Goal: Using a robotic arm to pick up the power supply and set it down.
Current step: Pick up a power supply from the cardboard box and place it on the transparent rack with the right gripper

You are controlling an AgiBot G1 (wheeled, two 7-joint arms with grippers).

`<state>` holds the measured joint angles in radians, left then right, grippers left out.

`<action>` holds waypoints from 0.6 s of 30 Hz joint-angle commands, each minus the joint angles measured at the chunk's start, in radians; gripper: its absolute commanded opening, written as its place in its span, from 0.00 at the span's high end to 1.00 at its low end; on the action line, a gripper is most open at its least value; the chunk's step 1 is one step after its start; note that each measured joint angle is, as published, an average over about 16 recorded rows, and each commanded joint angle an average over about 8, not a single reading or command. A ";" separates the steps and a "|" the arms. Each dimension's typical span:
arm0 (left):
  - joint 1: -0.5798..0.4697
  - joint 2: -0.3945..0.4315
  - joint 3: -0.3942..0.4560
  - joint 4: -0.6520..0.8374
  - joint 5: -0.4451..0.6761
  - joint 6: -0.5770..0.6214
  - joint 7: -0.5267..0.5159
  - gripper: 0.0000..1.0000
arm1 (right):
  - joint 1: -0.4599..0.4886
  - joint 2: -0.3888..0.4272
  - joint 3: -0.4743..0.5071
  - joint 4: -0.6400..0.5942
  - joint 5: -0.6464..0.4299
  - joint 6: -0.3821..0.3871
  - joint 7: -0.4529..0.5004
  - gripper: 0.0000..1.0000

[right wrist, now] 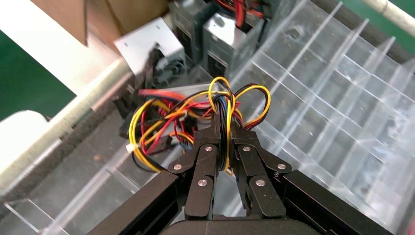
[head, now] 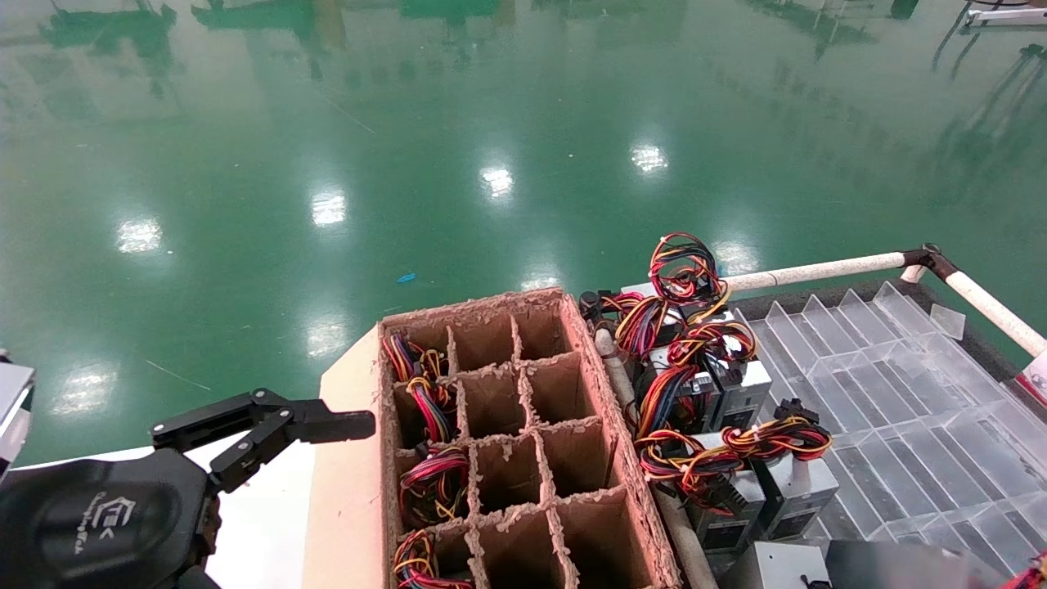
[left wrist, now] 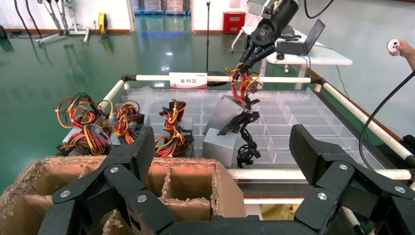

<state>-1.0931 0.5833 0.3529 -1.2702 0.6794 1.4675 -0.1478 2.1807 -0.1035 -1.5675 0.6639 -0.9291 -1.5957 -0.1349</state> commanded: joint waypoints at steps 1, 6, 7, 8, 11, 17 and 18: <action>0.000 0.000 0.000 0.000 0.000 0.000 0.000 0.00 | 0.022 -0.001 0.001 -0.001 -0.033 0.000 0.004 1.00; 0.000 0.000 0.000 0.000 0.000 0.000 0.000 0.00 | 0.045 -0.037 -0.017 -0.002 -0.045 0.001 0.002 1.00; 0.000 0.000 0.000 0.000 0.000 0.000 0.000 0.00 | 0.046 -0.046 -0.022 -0.003 -0.041 0.001 0.000 1.00; 0.000 0.000 0.000 0.000 0.000 0.000 0.000 0.00 | 0.048 -0.055 -0.027 -0.003 -0.035 0.002 -0.002 1.00; 0.000 0.000 0.000 0.000 0.000 0.000 0.000 0.00 | 0.051 -0.084 -0.041 -0.008 -0.016 0.004 -0.011 1.00; 0.000 0.000 0.000 0.000 0.000 0.000 0.000 0.00 | 0.051 -0.157 -0.067 -0.034 0.018 0.009 -0.032 1.00; 0.000 0.000 0.000 0.000 0.000 0.000 0.000 0.00 | 0.049 -0.170 -0.071 -0.040 0.023 0.010 -0.036 1.00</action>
<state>-1.0931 0.5832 0.3531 -1.2702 0.6793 1.4674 -0.1476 2.2255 -0.2717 -1.6397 0.6224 -0.9066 -1.5869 -0.1683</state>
